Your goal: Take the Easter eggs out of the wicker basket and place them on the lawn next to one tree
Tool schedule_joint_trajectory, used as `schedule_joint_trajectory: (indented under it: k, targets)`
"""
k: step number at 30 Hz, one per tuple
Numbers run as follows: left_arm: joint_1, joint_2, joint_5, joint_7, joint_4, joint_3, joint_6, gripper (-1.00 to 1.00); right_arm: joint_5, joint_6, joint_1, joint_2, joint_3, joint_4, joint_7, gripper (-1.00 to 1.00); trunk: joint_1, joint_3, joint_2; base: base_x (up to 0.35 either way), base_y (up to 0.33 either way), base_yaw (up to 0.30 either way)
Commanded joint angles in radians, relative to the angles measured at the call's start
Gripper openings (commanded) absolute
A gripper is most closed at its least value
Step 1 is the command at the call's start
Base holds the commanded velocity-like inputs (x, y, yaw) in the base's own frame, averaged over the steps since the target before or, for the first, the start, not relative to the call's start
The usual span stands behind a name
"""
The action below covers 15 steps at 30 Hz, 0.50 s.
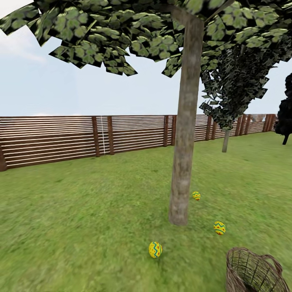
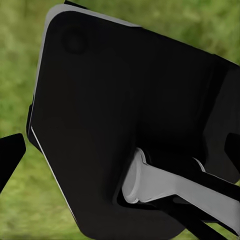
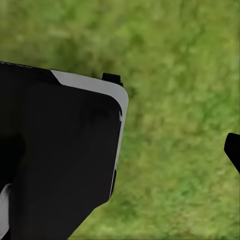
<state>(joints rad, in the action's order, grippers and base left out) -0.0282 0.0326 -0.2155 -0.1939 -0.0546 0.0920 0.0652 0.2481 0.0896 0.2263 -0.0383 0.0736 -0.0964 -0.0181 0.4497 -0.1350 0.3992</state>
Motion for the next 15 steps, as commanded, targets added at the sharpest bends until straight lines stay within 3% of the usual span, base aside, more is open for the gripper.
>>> schedule_joint_trajectory:
  k: [1,6,15]
  targets:
    - [-0.001,0.001,-0.005,-0.004,-0.002,0.008,0.004,1.0,0.009,0.001,0.001,-0.001,0.008,-0.001,-0.002,1.0,0.0,0.001,0.001,0.0,0.0,0.021]
    - [-0.001,0.001,-0.005,-0.004,-0.002,0.008,0.004,1.0,0.008,0.002,0.001,-0.002,0.008,0.0,-0.003,1.0,0.0,0.002,0.001,0.0,0.0,-0.073]
    - [-0.001,-0.001,-0.004,-0.004,-0.002,0.008,0.004,1.0,0.008,0.002,0.001,-0.003,0.008,0.0,-0.003,1.0,0.0,0.01,0.001,0.0,0.0,-0.234]
